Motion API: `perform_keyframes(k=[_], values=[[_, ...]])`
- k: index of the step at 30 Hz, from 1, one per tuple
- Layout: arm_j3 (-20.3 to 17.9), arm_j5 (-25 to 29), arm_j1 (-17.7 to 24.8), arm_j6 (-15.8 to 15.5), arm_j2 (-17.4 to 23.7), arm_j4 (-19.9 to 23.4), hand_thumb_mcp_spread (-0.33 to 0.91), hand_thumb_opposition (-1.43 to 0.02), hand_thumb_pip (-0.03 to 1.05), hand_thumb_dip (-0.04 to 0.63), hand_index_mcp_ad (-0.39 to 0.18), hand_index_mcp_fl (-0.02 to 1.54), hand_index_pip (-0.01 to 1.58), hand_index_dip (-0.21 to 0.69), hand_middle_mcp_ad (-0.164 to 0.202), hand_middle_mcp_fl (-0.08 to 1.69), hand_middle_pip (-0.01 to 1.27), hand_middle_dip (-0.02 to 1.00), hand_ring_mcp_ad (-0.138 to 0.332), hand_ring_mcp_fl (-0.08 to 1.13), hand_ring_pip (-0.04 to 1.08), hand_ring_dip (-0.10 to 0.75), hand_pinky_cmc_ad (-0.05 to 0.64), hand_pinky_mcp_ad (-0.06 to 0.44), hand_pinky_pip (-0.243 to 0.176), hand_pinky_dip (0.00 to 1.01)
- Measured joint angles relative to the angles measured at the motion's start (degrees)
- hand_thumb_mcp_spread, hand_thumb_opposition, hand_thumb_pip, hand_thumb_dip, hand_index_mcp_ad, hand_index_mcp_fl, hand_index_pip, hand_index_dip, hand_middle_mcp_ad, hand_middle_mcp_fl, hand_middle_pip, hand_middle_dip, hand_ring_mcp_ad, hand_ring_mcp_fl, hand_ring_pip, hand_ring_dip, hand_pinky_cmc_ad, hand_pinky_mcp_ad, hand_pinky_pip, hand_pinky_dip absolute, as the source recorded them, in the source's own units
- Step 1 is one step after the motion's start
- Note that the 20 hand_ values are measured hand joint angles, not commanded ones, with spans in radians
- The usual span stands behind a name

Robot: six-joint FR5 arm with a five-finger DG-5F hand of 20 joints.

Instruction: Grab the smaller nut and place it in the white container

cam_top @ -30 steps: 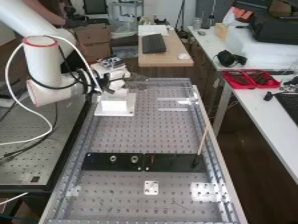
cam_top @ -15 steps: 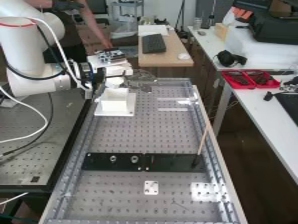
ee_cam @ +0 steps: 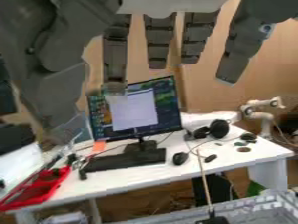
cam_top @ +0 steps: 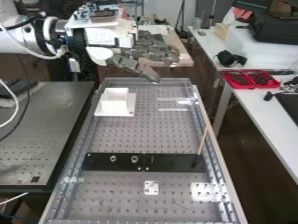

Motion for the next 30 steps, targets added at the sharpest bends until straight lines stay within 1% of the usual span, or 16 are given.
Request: perform_keyframes(k=[1,2,3,5,6,8,9,10,12,16,17,18,21,30], values=[[0.22,0.66,0.02,0.3,0.03,-0.12,0.24,-0.79,0.61,0.188,-0.187,0.02,0.99,-0.026,0.052,0.02,0.14,0.29,0.126,0.0,0.09,0.138,0.391,0.316,-0.075,0.52],[0.95,2.85,0.11,1.12,0.12,-0.47,0.23,-0.79,0.6,0.188,-0.178,0.02,0.95,-0.026,0.051,0.02,0.14,0.29,0.129,0.0,0.09,0.138,0.401,0.328,-0.075,0.54],[1.79,5.37,0.24,1.67,0.21,-0.86,0.22,-0.79,0.6,0.175,-0.171,0.02,0.91,-0.026,0.051,0.02,0.14,0.29,0.126,0.0,0.09,0.138,0.394,0.328,-0.075,0.54],[2.6,7.42,0.37,1.87,0.3,-1.25,0.22,-0.79,0.6,0.161,-0.169,0.02,0.87,-0.026,0.052,0.02,0.13,0.29,0.138,0.0,0.09,0.138,0.417,0.333,-0.091,0.55],[3.3,8.83,0.48,1.89,0.37,-1.69,0.23,-0.79,0.6,0.161,-0.168,0.02,0.82,-0.026,0.052,0.02,0.13,0.29,0.145,0.0,0.09,0.138,0.415,0.346,-0.093,0.56],[4.11,10.07,0.59,1.55,0.45,-2.36,0.22,-0.77,0.6,0.159,-0.168,0.02,0.79,-0.026,0.052,0.02,0.13,0.29,0.145,0.0,0.09,0.138,0.415,0.346,-0.089,0.56],[4.37,10.39,0.63,1.18,0.47,-2.56,0.21,-0.77,0.59,0.159,-0.168,0.02,0.77,-0.03,0.052,0.02,0.14,0.29,0.145,0.0,0.09,0.138,0.415,0.346,-0.089,0.57],[4.56,10.58,0.65,0.91,0.46,-2.71,0.21,-0.77,0.59,0.159,-0.168,0.02,0.75,-0.03,0.052,0.02,0.13,0.29,0.145,0.0,0.09,0.138,0.431,0.346,-0.089,0.57],[5.79,11.48,0.71,-0.08,0.38,-3.57,0.21,-0.77,0.59,0.159,-0.168,0.02,0.74,-0.012,0.052,0.02,0.14,0.29,0.145,0.0,0.09,0.138,0.435,0.346,-0.089,0.57],[7.17,11.86,0.78,-0.04,-0.21,-4.9,0.21,-0.77,0.59,0.159,-0.168,0.02,0.69,-0.014,0.052,0.02,0.13,0.29,0.145,0.0,0.09,0.138,0.435,0.344,-0.089,0.57],[7.61,11.84,0.84,-0.02,-0.45,-5.36,0.21,-0.77,0.59,0.161,-0.168,0.02,0.69,0.002,0.052,0.02,0.14,0.29,0.145,0.0,0.09,0.138,0.429,0.344,-0.089,0.57],[7.94,11.79,0.89,-0.04,-0.59,-5.67,0.2,-0.77,0.59,0.157,-0.168,0.03,0.69,0.0,0.052,0.02,0.14,0.29,0.145,0.0,0.09,0.138,0.442,0.344,-0.103,0.57],[8.78,11.55,1.04,-0.23,-0.89,-6.37,0.21,-0.77,0.59,0.155,-0.168,0.02,0.67,0.016,0.052,0.02,0.14,0.29,0.145,0.0,0.09,0.138,0.449,0.344,-0.106,0.57],[9.47,11.08,1.22,-0.56,-0.94,-6.73,0.21,-0.76,0.58,0.141,-0.168,0.03,0.64,0.033,0.052,0.02,0.13,0.29,0.145,0.0,0.09,0.134,0.447,0.344,-0.105,0.57]])
